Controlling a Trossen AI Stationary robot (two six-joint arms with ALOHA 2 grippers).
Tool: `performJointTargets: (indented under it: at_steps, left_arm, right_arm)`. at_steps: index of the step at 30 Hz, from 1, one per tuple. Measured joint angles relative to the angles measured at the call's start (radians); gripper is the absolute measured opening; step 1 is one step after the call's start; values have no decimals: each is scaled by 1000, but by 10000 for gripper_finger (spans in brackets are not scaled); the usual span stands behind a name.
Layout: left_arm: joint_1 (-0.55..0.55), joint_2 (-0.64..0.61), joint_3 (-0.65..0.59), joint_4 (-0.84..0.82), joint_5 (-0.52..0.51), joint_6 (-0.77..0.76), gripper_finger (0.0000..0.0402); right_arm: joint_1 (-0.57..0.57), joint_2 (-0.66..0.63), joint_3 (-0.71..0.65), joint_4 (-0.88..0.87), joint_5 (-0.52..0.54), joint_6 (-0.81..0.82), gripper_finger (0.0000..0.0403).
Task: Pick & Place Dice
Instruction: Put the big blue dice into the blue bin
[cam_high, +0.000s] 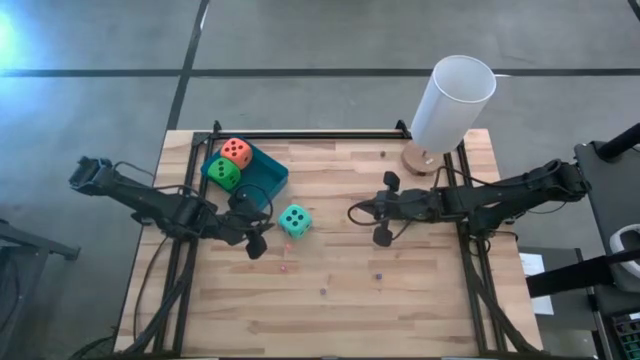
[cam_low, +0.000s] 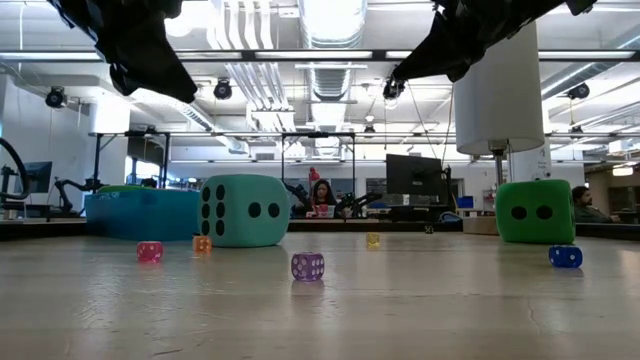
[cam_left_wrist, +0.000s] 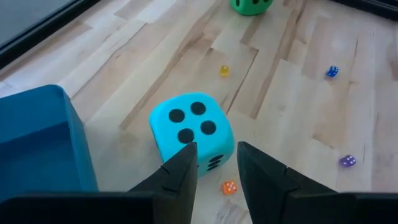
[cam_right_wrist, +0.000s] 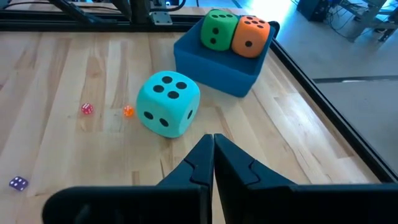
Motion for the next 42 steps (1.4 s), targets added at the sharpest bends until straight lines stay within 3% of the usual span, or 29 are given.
performJointTargets:
  at_steps: [14,23,33,42]
  left_arm:
    - [49,118,65,12,54,-34,119]
    - [50,208,153,-88,59,-140,119]
    - [56,217,150,-208,60,-333,119]
    - [57,217,149,-211,59,-346,119]
  right_arm:
    - [0,0,0,-1,0,0,8]
    - [0,0,0,-1,0,-4,8]
    - [0,0,0,-1,0,-2,8]
    - [0,1,0,-1,0,0,8]
